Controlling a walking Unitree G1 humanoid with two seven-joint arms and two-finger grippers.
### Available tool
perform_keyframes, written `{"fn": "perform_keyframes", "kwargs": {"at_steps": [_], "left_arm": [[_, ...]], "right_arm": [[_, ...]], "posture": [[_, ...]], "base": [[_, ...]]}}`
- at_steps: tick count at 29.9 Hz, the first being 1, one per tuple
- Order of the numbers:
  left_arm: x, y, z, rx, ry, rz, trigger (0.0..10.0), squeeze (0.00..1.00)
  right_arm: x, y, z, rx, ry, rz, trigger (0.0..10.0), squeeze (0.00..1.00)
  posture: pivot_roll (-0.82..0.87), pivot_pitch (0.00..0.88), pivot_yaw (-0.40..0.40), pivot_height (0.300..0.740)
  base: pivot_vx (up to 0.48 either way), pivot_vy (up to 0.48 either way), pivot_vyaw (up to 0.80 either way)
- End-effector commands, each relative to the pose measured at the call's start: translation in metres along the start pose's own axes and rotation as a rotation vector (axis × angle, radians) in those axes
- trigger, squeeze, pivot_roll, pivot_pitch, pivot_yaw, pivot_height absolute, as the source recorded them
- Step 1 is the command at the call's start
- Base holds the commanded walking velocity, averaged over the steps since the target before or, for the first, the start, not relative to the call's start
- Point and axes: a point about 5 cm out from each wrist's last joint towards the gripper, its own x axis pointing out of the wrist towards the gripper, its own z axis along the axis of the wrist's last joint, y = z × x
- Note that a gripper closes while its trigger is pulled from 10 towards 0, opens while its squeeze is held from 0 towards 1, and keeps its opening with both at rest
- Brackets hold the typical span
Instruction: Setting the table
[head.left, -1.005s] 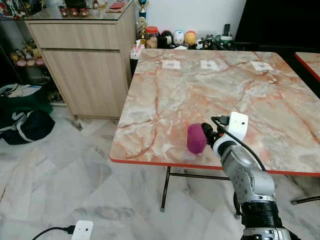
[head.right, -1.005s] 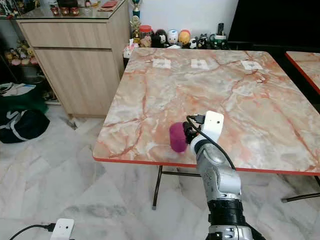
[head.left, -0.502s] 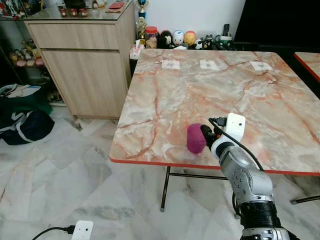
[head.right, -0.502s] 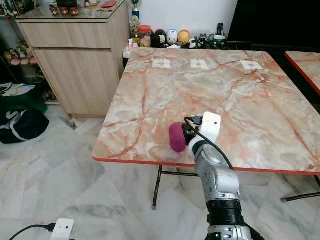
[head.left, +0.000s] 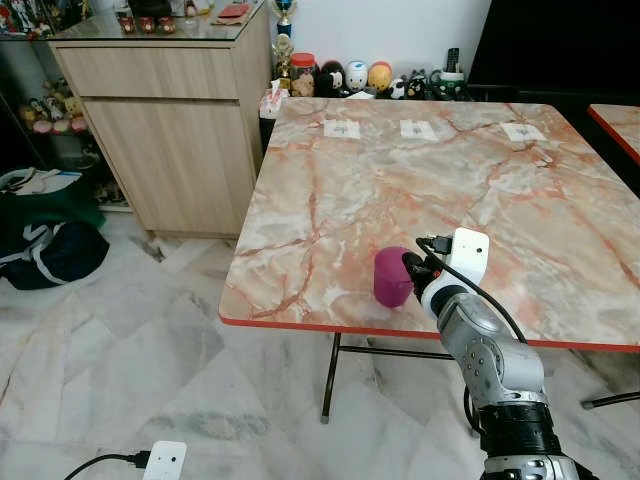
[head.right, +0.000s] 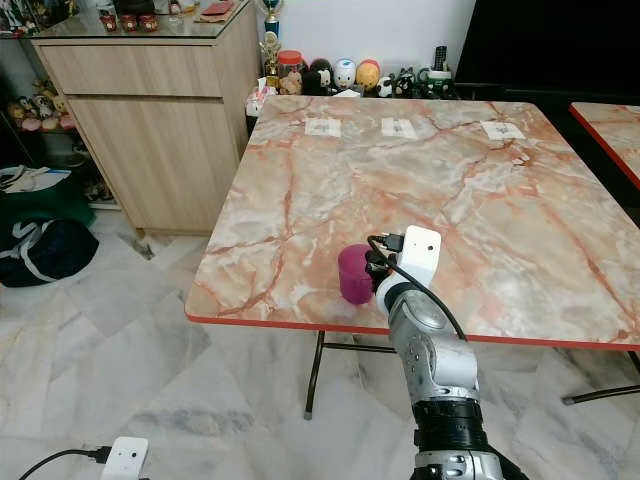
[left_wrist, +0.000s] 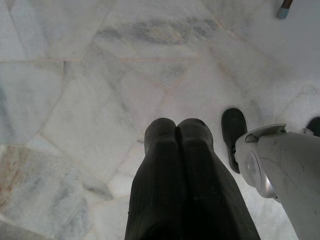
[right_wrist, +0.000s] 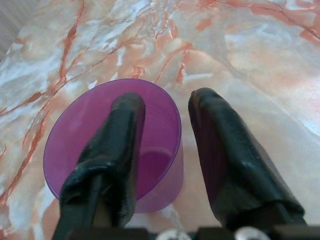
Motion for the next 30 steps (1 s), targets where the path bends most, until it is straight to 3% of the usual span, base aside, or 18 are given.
{"fn": "perform_keyframes", "kwargs": {"at_steps": [1,25,28,30], "left_arm": [[-0.0008,0.0011,-0.0056,0.014,0.029,0.007,10.0,0.0],[-0.0009,0.0015,-0.0057,0.009,0.028,0.008,10.0,0.0],[-0.0009,0.0015,-0.0057,0.011,0.028,0.008,10.0,0.0],[-0.0009,0.0016,-0.0055,0.012,0.027,0.009,10.0,0.0]], "right_arm": [[0.0008,-0.0006,-0.0024,0.003,0.013,-0.008,0.0,0.0],[0.0007,0.001,-0.0038,0.015,0.009,-0.009,0.0,0.0],[0.0009,0.0013,-0.0016,0.028,-0.021,-0.01,0.0,0.0],[-0.0006,0.0023,0.0057,0.069,-0.12,0.0,0.0,0.0]], "posture": [[0.04,0.013,-0.012,0.74],[0.04,0.013,-0.01,0.74],[0.04,0.013,-0.01,0.74],[0.04,0.014,-0.011,0.74]], "base": [[0.0,0.0,0.0],[0.0,0.0,0.0],[0.0,0.0,0.0],[0.0,0.0,0.0]]}}
